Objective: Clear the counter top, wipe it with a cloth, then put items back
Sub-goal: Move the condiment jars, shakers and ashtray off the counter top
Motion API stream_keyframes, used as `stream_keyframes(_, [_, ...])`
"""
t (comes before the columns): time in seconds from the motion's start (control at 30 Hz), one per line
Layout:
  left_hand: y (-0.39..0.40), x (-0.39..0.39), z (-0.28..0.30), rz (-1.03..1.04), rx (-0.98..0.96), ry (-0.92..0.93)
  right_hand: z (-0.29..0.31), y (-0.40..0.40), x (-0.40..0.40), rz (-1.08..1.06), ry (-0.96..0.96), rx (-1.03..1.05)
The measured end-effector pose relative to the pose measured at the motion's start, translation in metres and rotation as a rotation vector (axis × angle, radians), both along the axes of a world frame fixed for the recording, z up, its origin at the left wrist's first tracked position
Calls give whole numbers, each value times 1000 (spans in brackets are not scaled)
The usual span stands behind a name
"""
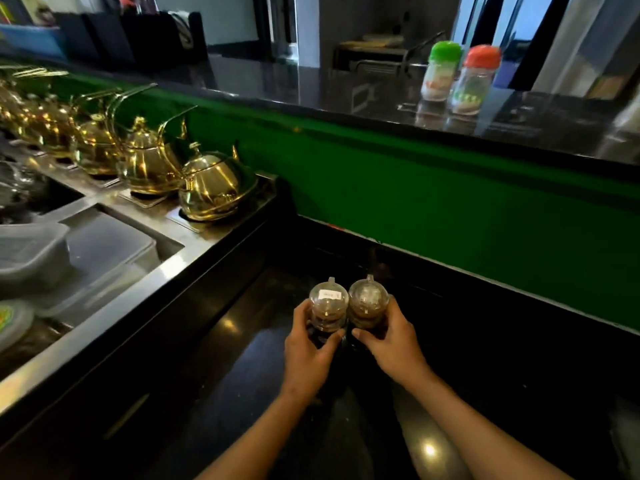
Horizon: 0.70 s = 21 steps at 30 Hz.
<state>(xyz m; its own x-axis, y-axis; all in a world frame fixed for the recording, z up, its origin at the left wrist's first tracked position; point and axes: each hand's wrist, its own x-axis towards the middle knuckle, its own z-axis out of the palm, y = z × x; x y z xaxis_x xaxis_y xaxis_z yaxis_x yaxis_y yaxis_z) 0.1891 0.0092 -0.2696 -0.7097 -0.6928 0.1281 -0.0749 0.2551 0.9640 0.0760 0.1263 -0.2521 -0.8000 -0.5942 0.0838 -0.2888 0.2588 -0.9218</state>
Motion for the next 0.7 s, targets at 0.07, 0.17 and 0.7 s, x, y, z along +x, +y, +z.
stream_keyframes(0.07, [-24,-6,-4,22,7,18,-7,-30,-8,-17,-14,5])
stream_keyframes(0.17, [-63,-15,-11,76,-19,41,-15,-75,-23,-28,-9,4])
stream_keyframes(0.7, [-118,-57,-42,601,149,107,-38,-221,-67,119,-26,82])
